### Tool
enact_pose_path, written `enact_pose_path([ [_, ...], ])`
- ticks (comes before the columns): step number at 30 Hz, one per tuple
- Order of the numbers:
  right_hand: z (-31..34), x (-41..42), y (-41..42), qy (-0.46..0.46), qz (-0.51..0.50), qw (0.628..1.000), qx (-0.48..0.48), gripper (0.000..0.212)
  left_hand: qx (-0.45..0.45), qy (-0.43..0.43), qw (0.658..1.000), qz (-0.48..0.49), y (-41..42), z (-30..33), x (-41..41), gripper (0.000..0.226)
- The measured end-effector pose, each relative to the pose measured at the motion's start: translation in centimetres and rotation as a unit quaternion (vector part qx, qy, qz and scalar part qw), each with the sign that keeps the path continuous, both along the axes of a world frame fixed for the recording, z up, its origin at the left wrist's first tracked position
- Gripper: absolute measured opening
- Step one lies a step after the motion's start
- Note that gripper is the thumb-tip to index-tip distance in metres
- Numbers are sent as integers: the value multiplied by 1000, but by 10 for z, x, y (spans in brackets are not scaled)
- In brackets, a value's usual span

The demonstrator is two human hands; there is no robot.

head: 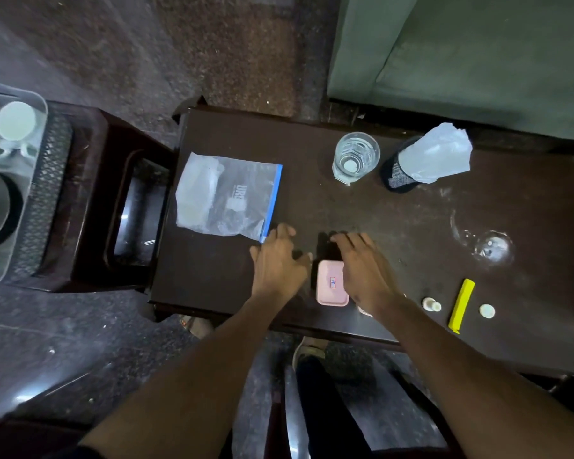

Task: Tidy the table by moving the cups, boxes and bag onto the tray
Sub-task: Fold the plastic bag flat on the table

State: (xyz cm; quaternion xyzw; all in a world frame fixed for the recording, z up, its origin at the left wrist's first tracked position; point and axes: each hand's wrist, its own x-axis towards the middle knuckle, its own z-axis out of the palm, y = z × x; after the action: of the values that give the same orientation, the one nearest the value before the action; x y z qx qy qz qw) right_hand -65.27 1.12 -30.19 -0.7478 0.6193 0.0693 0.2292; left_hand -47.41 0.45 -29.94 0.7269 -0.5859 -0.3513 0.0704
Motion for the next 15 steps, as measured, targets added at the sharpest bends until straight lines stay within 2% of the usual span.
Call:
enact_pose_path([
  [2, 4, 18, -12, -14, 7, 1000, -26, 64, -50, -18, 998, -20, -6, 1, 30, 42],
  [6, 5, 79, -42, -85, 12, 995, -60, 49, -140, -135, 980, -42, -47, 1, 104, 56],
  [8, 0, 116, -54, -113, 32, 991, -59, 48, -125, -181, 973, -73, -70, -2, 140, 64],
  [11, -15, 155, -54, -101, 85, 991, -34, 52, -64, -218, 955, -190, -83, -14, 178, 67],
  [13, -26, 162, -52, -76, 106, 991, -17, 63, -34, -235, 942, -236, -69, -21, 193, 66],
  [15, -32, 156, -54, -58, 118, 991, -10, 76, -20, -243, 943, -226, -40, -24, 198, 65],
])
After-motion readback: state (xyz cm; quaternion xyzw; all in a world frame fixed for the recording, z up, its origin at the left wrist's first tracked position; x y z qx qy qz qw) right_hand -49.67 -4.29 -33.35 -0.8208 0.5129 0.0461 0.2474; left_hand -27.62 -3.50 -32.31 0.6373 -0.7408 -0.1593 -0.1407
